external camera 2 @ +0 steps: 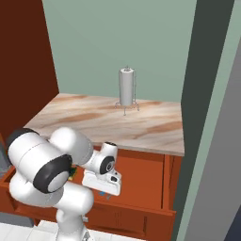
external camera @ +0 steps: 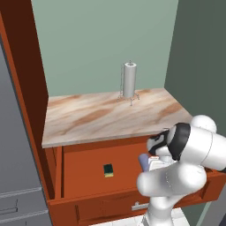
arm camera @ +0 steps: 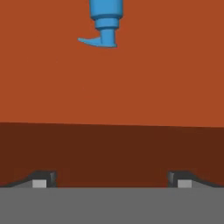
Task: Restock the sink supplies by placing the sponge and soap dispenser on the counter and next to the sink. Make sure the soap dispenser is upright.
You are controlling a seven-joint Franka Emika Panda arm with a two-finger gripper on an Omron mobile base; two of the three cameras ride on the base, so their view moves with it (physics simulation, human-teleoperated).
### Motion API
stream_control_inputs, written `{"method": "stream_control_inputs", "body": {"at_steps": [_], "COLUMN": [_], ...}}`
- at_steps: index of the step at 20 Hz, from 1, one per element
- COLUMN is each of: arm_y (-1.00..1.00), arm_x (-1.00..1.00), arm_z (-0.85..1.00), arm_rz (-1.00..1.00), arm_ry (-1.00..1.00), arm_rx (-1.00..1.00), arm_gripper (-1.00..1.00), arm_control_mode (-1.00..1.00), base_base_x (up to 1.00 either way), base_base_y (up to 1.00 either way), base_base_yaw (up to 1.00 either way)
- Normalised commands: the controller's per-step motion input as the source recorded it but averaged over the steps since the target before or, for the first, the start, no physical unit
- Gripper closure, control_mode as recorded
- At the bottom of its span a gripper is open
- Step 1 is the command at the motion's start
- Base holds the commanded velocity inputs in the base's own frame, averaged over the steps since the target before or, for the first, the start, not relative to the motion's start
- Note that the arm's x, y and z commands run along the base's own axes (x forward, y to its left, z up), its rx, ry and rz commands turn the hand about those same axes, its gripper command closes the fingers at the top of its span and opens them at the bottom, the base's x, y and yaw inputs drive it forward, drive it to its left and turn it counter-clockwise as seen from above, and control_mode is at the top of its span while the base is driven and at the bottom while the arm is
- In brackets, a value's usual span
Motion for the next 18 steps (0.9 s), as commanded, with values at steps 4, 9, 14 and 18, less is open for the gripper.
{"method": "stream_control_inputs", "body": {"at_steps": [4,9,14,18], "arm_y": [0.17,0.05,0.01,0.0], "arm_x": [0.34,0.43,0.39,0.32], "arm_z": [-0.36,-0.3,-0.1,-0.01], "arm_rz": [0.0,0.0,0.0,0.0], "arm_ry": [0.0,0.0,0.0,0.0], "arm_rx": [-0.03,-0.01,0.0,0.0], "arm_gripper": [-1.0,-1.0,-1.0,-1.0], "arm_control_mode": [-1.0,-1.0,-1.0,-1.0], "base_base_x": [0.0,0.0,0.0,0.0], "base_base_y": [0.0,0.0,0.0,0.0], "base_base_yaw": [0.0,0.0,0.0,0.0]}}
